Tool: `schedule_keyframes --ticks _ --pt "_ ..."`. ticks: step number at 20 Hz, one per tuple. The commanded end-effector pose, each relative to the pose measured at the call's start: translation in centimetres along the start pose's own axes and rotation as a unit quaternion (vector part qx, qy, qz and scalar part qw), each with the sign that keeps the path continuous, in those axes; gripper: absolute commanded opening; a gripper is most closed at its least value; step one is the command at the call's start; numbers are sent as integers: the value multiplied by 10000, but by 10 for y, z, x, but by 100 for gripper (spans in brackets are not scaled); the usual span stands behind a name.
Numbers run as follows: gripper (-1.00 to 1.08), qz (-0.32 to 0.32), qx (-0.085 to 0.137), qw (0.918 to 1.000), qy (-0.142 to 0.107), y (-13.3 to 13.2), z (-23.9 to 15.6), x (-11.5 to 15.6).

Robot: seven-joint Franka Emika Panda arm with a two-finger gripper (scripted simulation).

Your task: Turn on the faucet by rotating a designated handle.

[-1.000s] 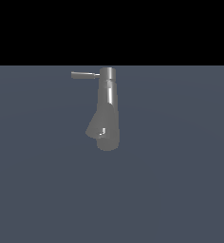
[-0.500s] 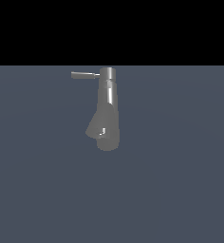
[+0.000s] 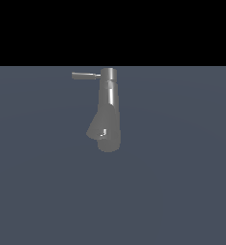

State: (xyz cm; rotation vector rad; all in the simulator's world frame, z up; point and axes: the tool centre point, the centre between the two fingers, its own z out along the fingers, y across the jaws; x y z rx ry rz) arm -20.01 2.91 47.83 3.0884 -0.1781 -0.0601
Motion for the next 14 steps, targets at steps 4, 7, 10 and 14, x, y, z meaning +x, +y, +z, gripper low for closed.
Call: schedule_keyframes --ticks 4,7,10,14 --pt "-100 630 -95 9980 8 -9 6 28" --pt "-100 970 -139 9952 16 -14 11 43" --pt "-100 1306 -177 9913 26 -20 16 59" --pt "-100 1747 -216 9844 41 -27 25 79"
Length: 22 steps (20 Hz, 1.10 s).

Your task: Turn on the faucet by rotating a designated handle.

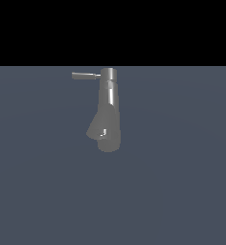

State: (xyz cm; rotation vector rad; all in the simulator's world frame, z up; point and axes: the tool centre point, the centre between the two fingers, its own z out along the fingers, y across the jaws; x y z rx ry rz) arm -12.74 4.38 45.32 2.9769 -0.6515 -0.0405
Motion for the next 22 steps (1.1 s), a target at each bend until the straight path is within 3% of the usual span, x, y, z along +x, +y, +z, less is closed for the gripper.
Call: schedule_keyframes --ticks 1,11,22 --pt "-100 285 -21 9996 8 -9 5 11" --pt "-100 1379 -63 9904 24 -45 32 51" --pt "-100 2555 -36 9668 -6 -85 70 91"
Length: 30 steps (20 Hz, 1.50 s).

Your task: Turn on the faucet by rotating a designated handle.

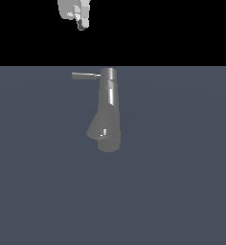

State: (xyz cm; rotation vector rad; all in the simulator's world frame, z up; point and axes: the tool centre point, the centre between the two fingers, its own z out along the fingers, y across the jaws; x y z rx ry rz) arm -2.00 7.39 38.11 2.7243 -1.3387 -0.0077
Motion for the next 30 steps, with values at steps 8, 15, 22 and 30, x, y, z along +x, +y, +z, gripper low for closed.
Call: schedule_keyframes --ticks 8,15,22,30 --pt "-100 1051 42 9944 -90 -45 38 12" --pt "-100 1827 77 9829 -202 -76 70 18" --pt "-100 2568 105 9658 -342 -104 102 22" --pt "-100 3113 117 9491 -465 -123 126 24"
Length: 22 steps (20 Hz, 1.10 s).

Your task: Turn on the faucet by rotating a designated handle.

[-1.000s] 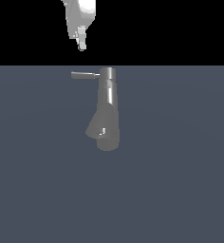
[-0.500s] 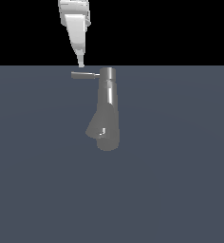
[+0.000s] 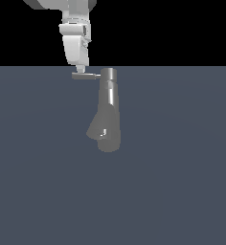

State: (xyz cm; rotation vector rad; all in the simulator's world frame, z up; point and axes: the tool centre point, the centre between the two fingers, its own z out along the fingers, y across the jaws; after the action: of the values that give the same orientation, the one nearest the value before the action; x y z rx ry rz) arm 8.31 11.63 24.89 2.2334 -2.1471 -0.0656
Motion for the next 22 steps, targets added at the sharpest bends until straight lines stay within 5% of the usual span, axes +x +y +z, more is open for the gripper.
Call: schedule_keyframes --ticks 1,12,22 --pt "-100 139 -1 9999 -30 -4 6 -2" --pt "-100 282 -5 9996 -63 -8 13 -3" --pt "-100 285 -5 9996 -62 19 2 -5"
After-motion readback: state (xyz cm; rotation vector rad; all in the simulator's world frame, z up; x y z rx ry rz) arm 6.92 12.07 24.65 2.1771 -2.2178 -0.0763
